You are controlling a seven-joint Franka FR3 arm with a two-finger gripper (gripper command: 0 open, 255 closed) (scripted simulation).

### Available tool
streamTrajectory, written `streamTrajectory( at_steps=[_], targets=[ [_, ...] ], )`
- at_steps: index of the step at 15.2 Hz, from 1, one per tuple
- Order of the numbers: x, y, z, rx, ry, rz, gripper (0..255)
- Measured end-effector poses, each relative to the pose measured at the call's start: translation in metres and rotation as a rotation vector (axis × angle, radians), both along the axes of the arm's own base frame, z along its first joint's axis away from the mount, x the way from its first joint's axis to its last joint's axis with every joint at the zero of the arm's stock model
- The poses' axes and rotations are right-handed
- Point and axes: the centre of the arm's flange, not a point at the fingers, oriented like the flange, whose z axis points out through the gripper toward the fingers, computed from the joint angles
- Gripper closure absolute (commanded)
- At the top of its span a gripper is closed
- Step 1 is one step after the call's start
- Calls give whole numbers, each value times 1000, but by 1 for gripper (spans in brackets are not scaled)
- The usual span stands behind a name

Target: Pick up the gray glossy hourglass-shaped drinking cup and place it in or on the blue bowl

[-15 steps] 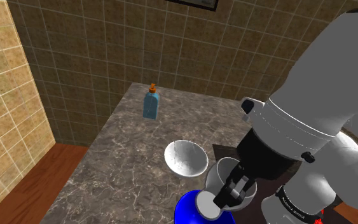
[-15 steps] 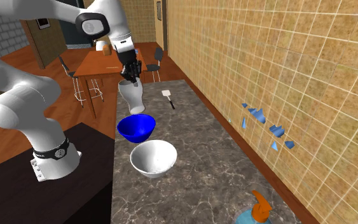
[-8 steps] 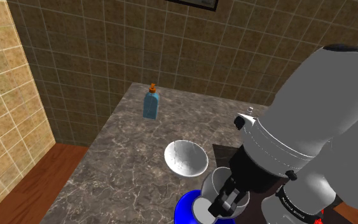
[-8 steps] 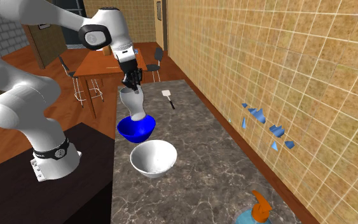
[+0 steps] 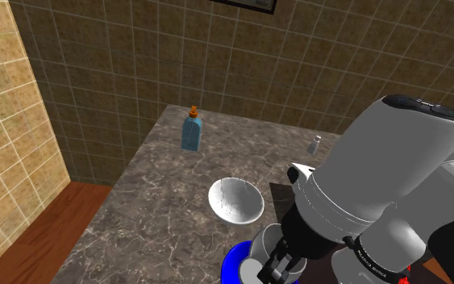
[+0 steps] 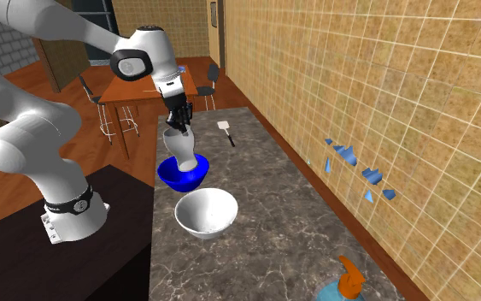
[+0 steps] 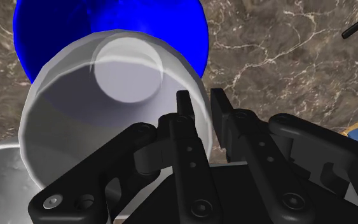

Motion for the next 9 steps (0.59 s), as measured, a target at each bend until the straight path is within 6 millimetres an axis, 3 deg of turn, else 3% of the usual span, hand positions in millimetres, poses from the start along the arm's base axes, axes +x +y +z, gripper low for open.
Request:
streamTrajectory(
  at_steps=[6,7,9],
  targets=[
    [0,0,-2,0,0,0,255],
    [0,0,-2,0,0,0,0],
    [0,0,-2,1,-1,0,0]
  ],
)
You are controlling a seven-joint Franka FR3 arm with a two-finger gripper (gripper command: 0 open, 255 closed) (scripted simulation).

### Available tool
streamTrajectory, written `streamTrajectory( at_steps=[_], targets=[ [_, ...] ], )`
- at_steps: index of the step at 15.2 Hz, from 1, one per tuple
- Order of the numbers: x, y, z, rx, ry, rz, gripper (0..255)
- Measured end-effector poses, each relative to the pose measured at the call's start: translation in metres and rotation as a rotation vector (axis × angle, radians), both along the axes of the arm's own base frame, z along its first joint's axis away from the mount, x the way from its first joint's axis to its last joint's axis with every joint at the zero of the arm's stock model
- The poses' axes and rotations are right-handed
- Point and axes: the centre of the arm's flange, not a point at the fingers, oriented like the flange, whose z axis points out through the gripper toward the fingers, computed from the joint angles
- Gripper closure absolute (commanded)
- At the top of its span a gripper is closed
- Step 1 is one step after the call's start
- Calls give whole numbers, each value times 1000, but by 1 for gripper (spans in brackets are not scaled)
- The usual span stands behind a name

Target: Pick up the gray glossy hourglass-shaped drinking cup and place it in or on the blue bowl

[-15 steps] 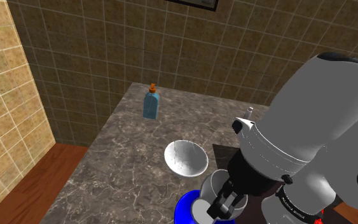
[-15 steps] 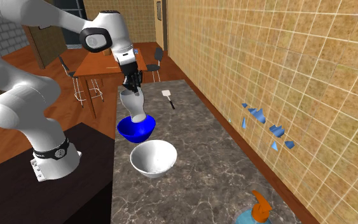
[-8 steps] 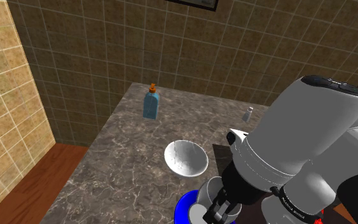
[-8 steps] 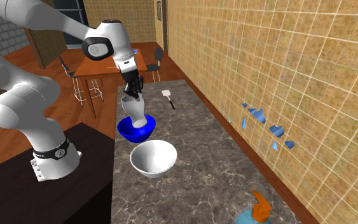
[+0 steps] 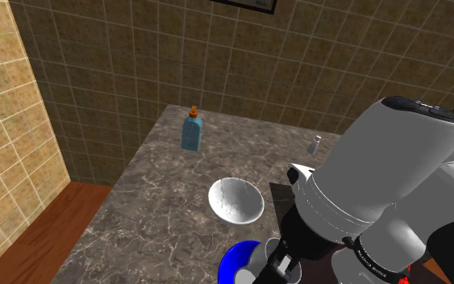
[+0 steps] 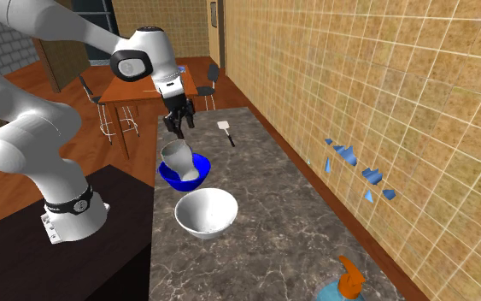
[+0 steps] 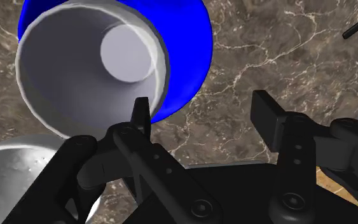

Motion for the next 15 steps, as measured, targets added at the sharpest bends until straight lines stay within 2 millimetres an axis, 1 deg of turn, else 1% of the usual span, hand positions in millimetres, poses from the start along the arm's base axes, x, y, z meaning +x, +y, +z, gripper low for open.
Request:
streamTrajectory(
  at_steps=[4,6,9,10,15],
  targets=[
    [0,0,0,0,0,0,0],
    [0,-2,14,1,-1,0,0],
    [-2,-6,41,1,-1,0,0],
    [-3,-8,46,1,-1,0,0],
    [-4,-9,49,0,0,0,0]
  ],
)
